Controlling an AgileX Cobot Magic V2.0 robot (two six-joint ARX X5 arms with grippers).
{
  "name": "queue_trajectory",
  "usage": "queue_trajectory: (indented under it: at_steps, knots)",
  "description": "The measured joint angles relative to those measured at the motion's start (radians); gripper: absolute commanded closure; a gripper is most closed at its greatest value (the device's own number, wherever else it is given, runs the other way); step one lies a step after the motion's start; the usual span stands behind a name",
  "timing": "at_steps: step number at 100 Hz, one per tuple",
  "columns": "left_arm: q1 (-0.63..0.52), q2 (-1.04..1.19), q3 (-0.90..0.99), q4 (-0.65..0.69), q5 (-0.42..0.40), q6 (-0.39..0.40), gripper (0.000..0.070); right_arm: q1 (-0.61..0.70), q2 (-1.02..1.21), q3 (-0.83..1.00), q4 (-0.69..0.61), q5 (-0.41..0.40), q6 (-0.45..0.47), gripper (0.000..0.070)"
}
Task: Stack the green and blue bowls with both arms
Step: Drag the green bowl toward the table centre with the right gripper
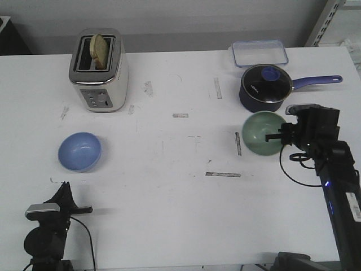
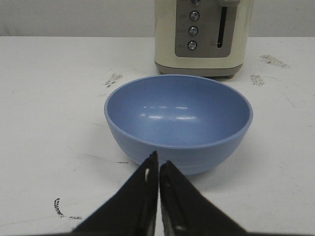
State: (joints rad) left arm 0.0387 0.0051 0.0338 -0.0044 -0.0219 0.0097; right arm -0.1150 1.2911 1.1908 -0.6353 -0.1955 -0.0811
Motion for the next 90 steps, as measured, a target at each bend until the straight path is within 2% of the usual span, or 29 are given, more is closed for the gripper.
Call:
queue_trajectory:
  at_steps: [15,28,46,67,90]
  knots:
    - [0.000,0.000,0.000,0.000,0.000,0.000,0.0699,0.187,-0.040,0.011,0.076,-0.075,0.099,0.0695]
    - [0.000,0.000,0.000,0.000,0.000,0.000,0.0699,0.375,-0.003,0.011,0.080,-0.081,0.169,0.0695]
    - [0.000,0.000,0.000,0.000,0.000,0.000,0.0699,0.583,0.109,0.011,0.073,-0.089,0.215,0.0695]
    - [0.000,0.000,0.000,0.000,0.000,0.000,0.0699,0.692,0.253,0.011,0.064,-0.087,0.225,0.0695]
    - [0.000,0.000,0.000,-0.001,0.000,0.000,0.0699,0.723,0.333,0.011,0.060,-0.035,0.228,0.0695]
